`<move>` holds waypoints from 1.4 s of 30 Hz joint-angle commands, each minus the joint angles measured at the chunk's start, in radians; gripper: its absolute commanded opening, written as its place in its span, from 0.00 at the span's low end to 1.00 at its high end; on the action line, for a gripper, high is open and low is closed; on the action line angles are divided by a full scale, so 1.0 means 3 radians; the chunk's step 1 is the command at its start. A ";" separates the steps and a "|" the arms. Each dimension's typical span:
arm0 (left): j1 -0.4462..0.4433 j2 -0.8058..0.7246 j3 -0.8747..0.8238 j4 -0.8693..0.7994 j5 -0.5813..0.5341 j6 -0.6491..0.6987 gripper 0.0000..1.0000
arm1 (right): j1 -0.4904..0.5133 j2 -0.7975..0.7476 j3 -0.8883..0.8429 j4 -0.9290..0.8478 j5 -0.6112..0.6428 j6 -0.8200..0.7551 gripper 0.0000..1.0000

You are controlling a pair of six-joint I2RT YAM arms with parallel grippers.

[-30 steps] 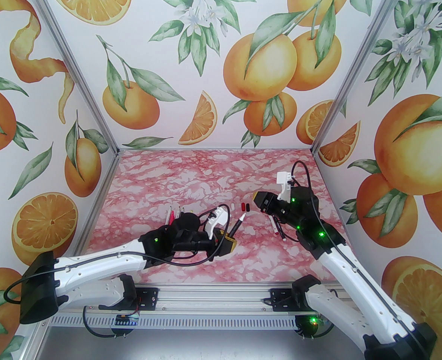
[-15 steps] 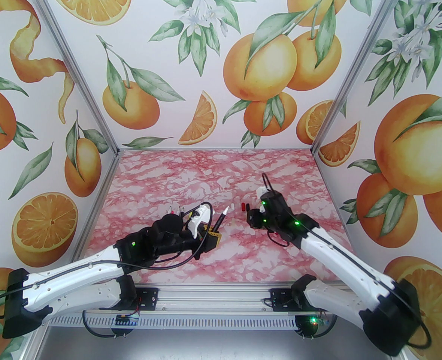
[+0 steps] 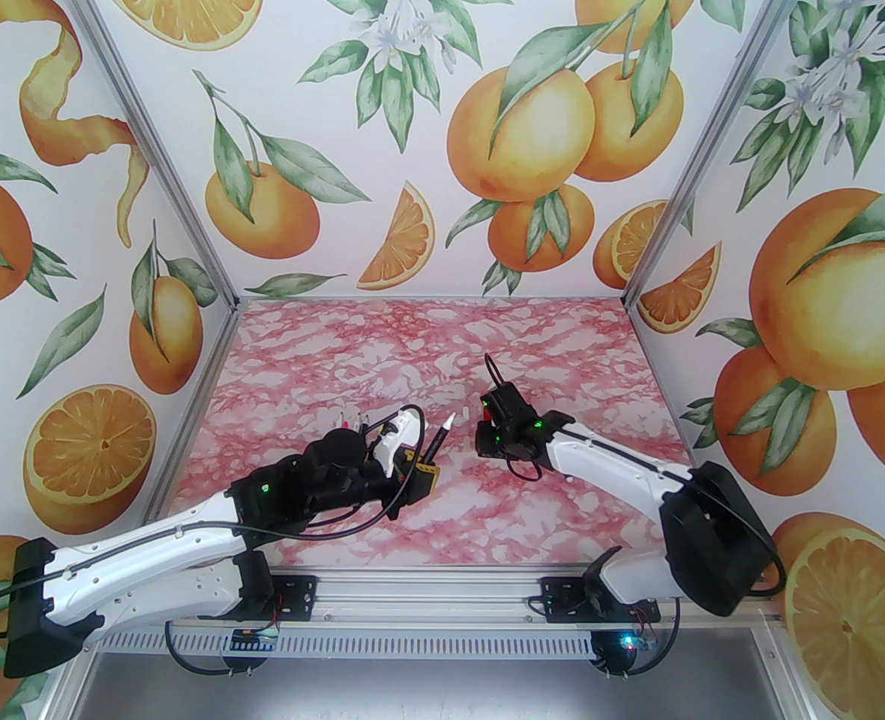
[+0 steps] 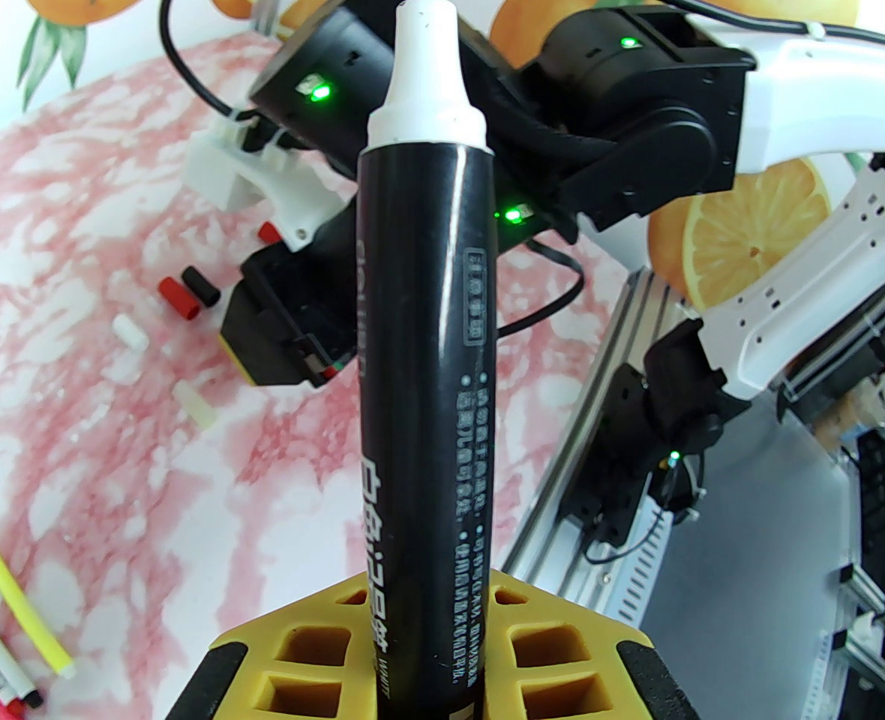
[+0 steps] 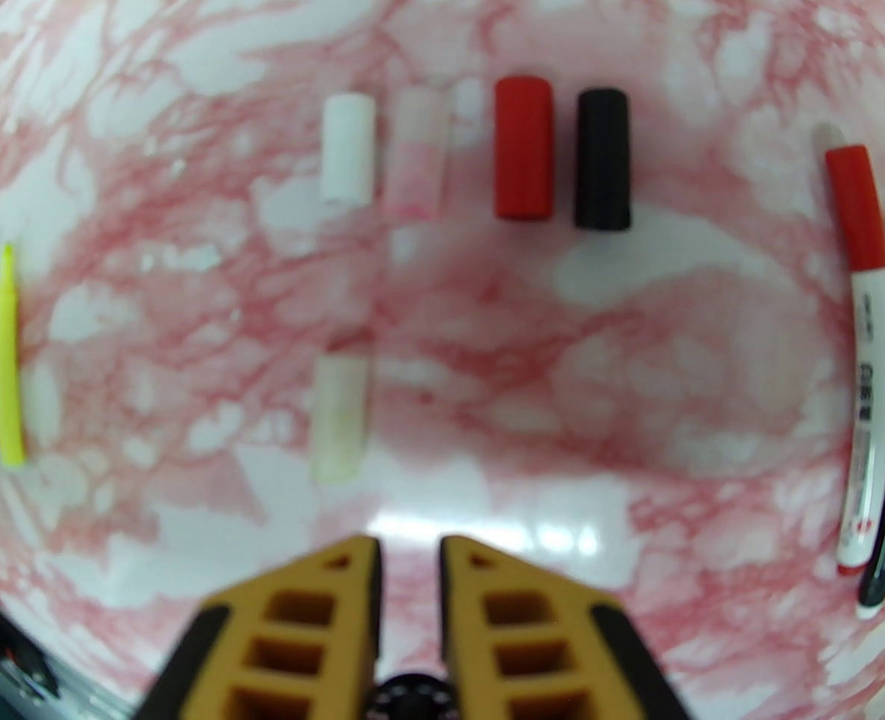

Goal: Open the pen caps

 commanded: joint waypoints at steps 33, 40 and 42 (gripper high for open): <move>0.0021 0.0077 -0.0029 0.0127 0.0090 -0.0053 0.00 | -0.0016 0.0791 0.0279 0.0438 0.0110 0.0073 0.19; 0.0023 0.0088 -0.0029 0.0140 0.0092 -0.0051 0.00 | -0.0027 0.0823 0.0279 0.0451 0.0110 0.0073 0.21; 0.0028 0.0083 -0.0033 0.0141 0.0084 -0.0051 0.00 | -0.0037 0.0825 0.0279 0.0454 0.0104 0.0075 0.21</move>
